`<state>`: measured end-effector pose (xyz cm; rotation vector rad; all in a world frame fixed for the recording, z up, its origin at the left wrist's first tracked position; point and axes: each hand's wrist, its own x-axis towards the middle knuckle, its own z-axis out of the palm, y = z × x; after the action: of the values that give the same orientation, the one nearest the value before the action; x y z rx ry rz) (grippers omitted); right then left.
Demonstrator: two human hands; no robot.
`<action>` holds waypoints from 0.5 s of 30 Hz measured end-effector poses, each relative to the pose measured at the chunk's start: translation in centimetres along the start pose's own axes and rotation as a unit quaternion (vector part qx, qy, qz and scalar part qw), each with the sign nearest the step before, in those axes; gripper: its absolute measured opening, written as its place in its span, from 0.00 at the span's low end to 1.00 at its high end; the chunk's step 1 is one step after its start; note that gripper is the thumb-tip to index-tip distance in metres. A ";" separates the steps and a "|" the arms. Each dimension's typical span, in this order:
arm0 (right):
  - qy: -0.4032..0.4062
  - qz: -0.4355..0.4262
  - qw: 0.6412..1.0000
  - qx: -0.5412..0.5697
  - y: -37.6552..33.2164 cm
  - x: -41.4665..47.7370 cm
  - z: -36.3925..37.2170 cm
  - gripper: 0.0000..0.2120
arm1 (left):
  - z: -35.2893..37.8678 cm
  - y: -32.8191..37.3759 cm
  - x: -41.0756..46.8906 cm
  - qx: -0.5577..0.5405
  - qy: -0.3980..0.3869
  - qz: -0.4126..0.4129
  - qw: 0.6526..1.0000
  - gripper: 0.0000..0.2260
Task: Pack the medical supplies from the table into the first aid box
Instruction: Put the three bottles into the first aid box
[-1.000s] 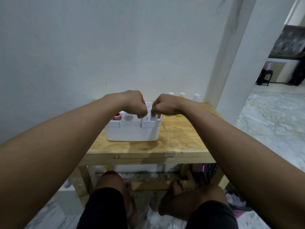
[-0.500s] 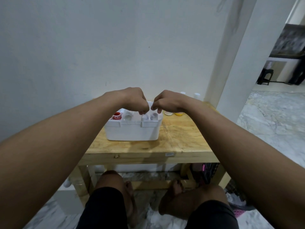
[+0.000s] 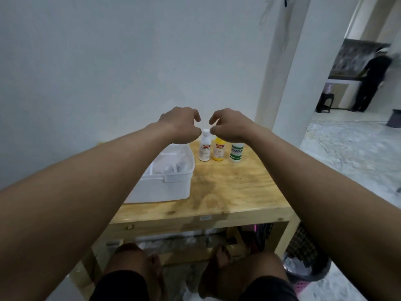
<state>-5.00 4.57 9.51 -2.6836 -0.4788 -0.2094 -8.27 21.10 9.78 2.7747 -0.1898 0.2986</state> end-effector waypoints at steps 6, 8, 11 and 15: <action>0.012 0.010 0.999 -0.029 2.7 2.3 0.4 0.24 | 2.6 1.4 4.3 0.078 -0.002 0.010 0.997 0.30; 0.007 0.011 0.999 -0.036 3.5 3.1 1.0 0.25 | 3.3 1.6 5.7 0.096 -0.009 0.007 0.995 0.31; -0.008 0.013 0.998 -0.063 4.5 4.2 1.9 0.26 | 4.3 1.5 7.6 0.116 -0.026 0.000 0.993 0.31; -0.022 0.019 0.994 -0.103 5.3 5.7 3.3 0.23 | 5.7 1.0 9.6 0.146 -0.053 -0.009 0.988 0.27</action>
<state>2.48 3.05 5.81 -2.9022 -0.4415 -0.1988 1.85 17.28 7.08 3.0834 -0.1574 0.1877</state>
